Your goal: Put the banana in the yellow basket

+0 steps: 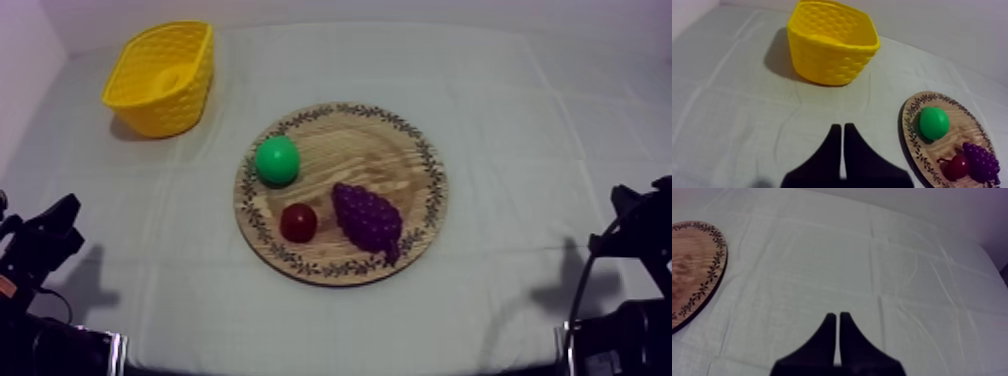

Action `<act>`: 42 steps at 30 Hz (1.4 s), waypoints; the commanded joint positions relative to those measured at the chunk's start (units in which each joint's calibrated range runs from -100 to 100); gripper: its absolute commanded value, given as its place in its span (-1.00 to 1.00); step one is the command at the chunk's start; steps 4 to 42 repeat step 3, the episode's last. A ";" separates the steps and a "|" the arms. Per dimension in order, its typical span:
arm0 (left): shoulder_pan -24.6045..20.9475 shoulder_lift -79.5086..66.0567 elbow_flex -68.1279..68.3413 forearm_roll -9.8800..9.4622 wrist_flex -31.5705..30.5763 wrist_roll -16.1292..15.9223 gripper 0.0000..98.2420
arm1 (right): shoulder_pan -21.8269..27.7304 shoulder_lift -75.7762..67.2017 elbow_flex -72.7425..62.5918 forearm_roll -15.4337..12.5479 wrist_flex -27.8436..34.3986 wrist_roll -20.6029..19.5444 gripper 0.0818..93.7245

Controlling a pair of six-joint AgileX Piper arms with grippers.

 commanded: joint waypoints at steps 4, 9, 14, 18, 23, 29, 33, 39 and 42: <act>0.01 0.00 0.02 -0.02 -0.02 0.00 -1.00 | 0.03 -0.05 0.05 0.01 0.01 0.01 -0.99; 0.01 0.00 0.02 -0.02 -0.02 0.00 -1.00 | 0.03 -0.05 0.05 0.01 0.01 0.01 -0.99; 0.01 0.00 0.02 -0.02 -0.02 0.00 -1.00 | 0.03 -0.05 0.05 0.01 0.01 0.01 -0.99; 0.01 0.00 0.02 -0.02 -0.02 0.00 -1.00 | 0.03 -0.05 0.05 0.01 0.01 0.01 -0.99; 0.01 0.00 0.02 -0.02 -0.02 0.00 -1.00 | 0.03 -0.05 0.05 0.01 0.01 0.01 -0.99; 0.01 0.00 0.02 -0.02 -0.02 0.00 -1.00 | 0.03 -0.05 0.05 0.01 0.01 0.01 -0.99; 0.01 0.00 0.02 -0.02 -0.02 0.00 -1.00 | 0.03 -0.05 0.05 0.01 0.01 0.01 -0.99; 0.01 0.00 0.02 -0.02 -0.02 0.00 -1.00 | 0.03 -0.05 0.05 0.01 0.01 0.01 -0.99; 0.01 0.00 0.02 -0.02 -0.02 0.00 -1.00 | 0.03 -0.05 0.05 0.01 0.01 0.01 -0.99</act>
